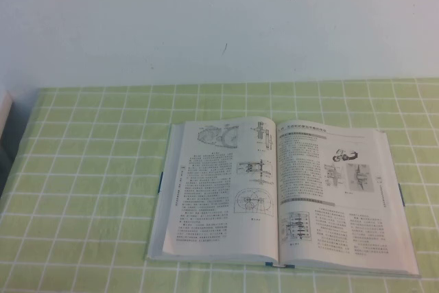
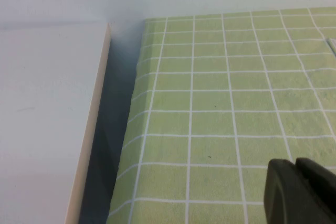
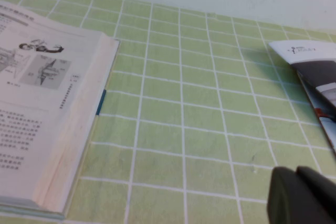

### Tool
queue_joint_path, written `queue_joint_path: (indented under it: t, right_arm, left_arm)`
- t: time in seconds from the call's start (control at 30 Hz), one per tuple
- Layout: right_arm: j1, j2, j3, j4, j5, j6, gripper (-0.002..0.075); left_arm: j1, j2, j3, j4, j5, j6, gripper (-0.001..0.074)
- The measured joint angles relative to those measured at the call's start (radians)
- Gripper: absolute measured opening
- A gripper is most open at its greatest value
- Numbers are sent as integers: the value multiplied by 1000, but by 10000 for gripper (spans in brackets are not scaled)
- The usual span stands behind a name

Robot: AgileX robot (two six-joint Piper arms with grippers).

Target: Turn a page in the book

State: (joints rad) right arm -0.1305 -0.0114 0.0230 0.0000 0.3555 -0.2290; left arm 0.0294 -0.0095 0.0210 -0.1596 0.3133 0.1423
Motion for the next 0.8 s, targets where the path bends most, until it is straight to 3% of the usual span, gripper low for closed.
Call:
queue_joint_path:
  t: [0.8]
  right_arm:
    - [0, 0, 0, 47, 0, 63, -3]
  left_arm:
    - [0, 0, 0, 0, 0, 0, -4]
